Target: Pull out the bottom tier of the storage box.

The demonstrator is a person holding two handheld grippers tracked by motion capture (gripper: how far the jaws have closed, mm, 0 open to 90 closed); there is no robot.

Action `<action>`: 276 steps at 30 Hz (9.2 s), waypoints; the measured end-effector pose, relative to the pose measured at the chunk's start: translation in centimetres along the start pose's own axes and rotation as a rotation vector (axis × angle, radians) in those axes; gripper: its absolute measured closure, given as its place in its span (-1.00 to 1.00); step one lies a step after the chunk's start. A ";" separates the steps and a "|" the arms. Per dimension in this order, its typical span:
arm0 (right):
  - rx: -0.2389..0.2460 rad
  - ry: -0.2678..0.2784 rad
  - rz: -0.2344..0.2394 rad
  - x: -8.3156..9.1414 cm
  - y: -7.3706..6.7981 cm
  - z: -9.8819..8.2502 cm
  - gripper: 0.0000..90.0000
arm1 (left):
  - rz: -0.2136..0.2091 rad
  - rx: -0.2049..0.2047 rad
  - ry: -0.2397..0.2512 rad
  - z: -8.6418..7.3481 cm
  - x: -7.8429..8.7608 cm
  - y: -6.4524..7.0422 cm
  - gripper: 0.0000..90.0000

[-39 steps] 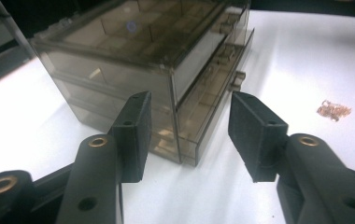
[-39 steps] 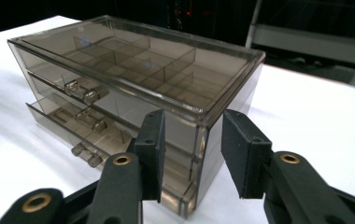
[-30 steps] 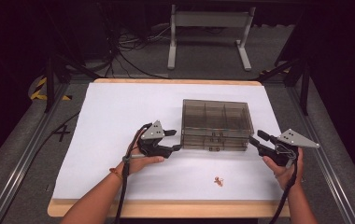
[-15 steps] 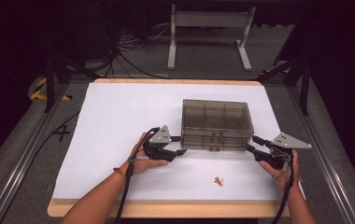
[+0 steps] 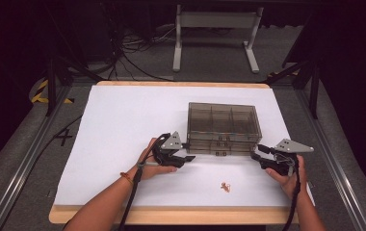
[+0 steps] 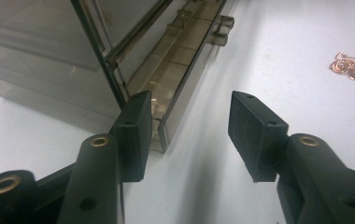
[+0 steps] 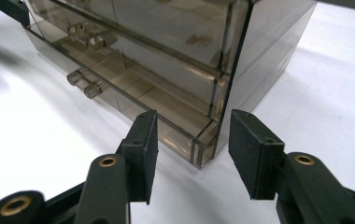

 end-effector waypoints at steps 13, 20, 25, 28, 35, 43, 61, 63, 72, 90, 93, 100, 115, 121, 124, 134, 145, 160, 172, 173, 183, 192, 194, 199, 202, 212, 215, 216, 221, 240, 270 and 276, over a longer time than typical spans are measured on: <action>0.029 -0.067 0.014 -0.8 -0.3 -0.8 0.19 | 0.002 0.014 -0.024 -0.5 0.0 -0.4 0.23; 0.024 -0.058 0.012 -0.8 -0.2 -0.8 0.19 | 0.005 0.015 -0.031 -0.5 0.0 -0.4 0.24; 0.032 -0.081 -0.002 -1.3 -0.3 -0.9 0.19 | 0.003 0.028 -0.027 -0.5 0.0 -0.4 0.25; 0.030 -0.077 -0.002 -1.1 -0.3 -0.8 0.25 | 0.004 0.033 -0.034 -0.5 0.0 -0.4 0.26; 0.045 -0.082 0.016 -0.5 -0.9 -0.8 0.30 | -0.006 0.037 -0.045 -0.6 0.1 -0.3 0.25; 0.030 -0.066 0.023 -0.5 -0.8 -0.7 0.42 | -0.011 0.044 -0.032 -0.4 0.2 -0.3 0.27; 0.061 -0.093 -0.014 -0.4 -0.7 -0.8 0.75 | 0.014 0.045 -0.094 -0.7 0.1 -0.6 0.69; 0.061 -0.094 -0.012 -0.4 -0.7 -0.8 0.75 | 0.009 0.050 -0.093 -0.7 0.2 -0.6 0.72; 0.075 -0.101 0.020 0.1 -0.6 -1.0 0.77 | -0.021 0.044 -0.106 -0.8 0.4 -0.4 0.85; 0.118 -0.130 0.107 1.3 -0.7 -1.3 0.81 | -0.086 0.014 -0.139 -1.2 0.8 0.9 0.87; 0.124 -0.135 0.115 1.4 -0.6 -1.4 0.82 | -0.091 0.010 -0.144 -1.2 0.8 1.0 0.87; 0.155 -0.152 0.152 1.8 -0.7 -1.5 0.84 | -0.106 -0.002 -0.160 -1.2 0.9 1.4 0.87; 0.191 -0.182 0.206 2.4 -0.8 -1.6 0.84 | -0.150 -0.022 -0.196 -1.3 1.0 2.2 0.87; 0.200 -0.193 0.231 2.6 -0.9 -1.7 0.84 | -0.151 -0.029 -0.202 -1.3 1.1 2.4 0.87; 0.206 -0.196 0.239 2.7 -0.9 -1.7 0.83 | -0.157 -0.025 -0.201 -1.3 1.1 2.4 0.87; 0.157 -0.125 0.188 3.9 -0.4 -0.4 0.56 | -0.108 -0.045 -0.167 -0.7 2.4 2.7 0.65; 0.143 0.017 0.144 4.3 -2.9 2.5 0.61 | -0.027 -0.070 0.000 -0.9 5.8 3.9 0.38; 0.167 0.078 0.147 4.5 -6.4 2.0 0.59 | 0.146 0.075 0.066 -5.9 9.1 3.1 -0.44; 0.184 0.023 0.204 2.6 -8.9 0.2 0.50 | 0.193 0.162 0.147 -7.1 9.3 1.8 -0.66; 0.195 0.012 0.212 2.4 -9.3 0.0 0.49 | 0.191 0.164 0.140 -7.3 9.3 1.7 -0.66; 0.219 -0.037 0.274 1.9 -10.8 -0.7 0.37 | 0.177 0.166 0.136 -7.3 9.1 1.7 -0.69; 0.243 -0.117 0.276 0.9 -11.5 -1.5 0.31 | 0.176 0.156 0.122 -7.3 9.0 1.8 -0.68; 0.241 -0.115 0.268 0.9 -11.5 -1.5 0.39 | 0.175 0.159 0.123 -7.3 9.0 1.7 -0.68; 0.253 -0.130 0.277 1.1 -11.7 -1.5 0.62 | 0.174 0.154 0.115 -7.3 8.9 1.8 -0.67; 0.262 -0.131 0.277 1.2 -11.9 -1.5 0.74 | 0.174 0.152 0.110 -7.3 8.9 1.8 -0.67; 0.285 -0.124 0.271 1.4 -12.2 -1.4 0.95 | 0.171 0.153 0.112 -7.3 8.9 1.8 -0.67; 0.281 -0.117 0.279 1.6 -12.1 -1.3 1.00 | 0.167 0.152 0.115 -7.3 8.9 1.8 -0.67; 0.277 -0.113 0.279 1.7 -12.0 -1.2 1.00 | 0.168 0.152 0.113 -7.3 8.9 1.8 -0.67; 0.265 -0.092 0.276 2.1 -11.7 -0.8 1.00 | 0.164 0.149 0.109 -7.3 8.8 1.8 -0.67; 0.229 0.001 0.237 3.9 -10.7 0.9 1.00 | 0.160 0.153 0.112 -7.3 8.9 1.8 -0.68; 0.208 0.112 0.186 6.1 -9.6 4.8 1.00 | 0.163 0.166 0.116 -7.3 8.9 1.6 -0.70; 0.211 0.118 0.188 6.1 -9.7 5.6 1.00 | 0.163 0.167 0.116 -7.3 8.9 1.6 -0.70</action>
Point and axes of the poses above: each handheld gripper's, and its own axes: x roughly backward along the jaws, z roughly out of its top, y roughly to its right, the point moved 3 cm from there along -x, roughly forward along the jaws, and after that the axes turned 12 degrees about -z, right-handed, at the moved point
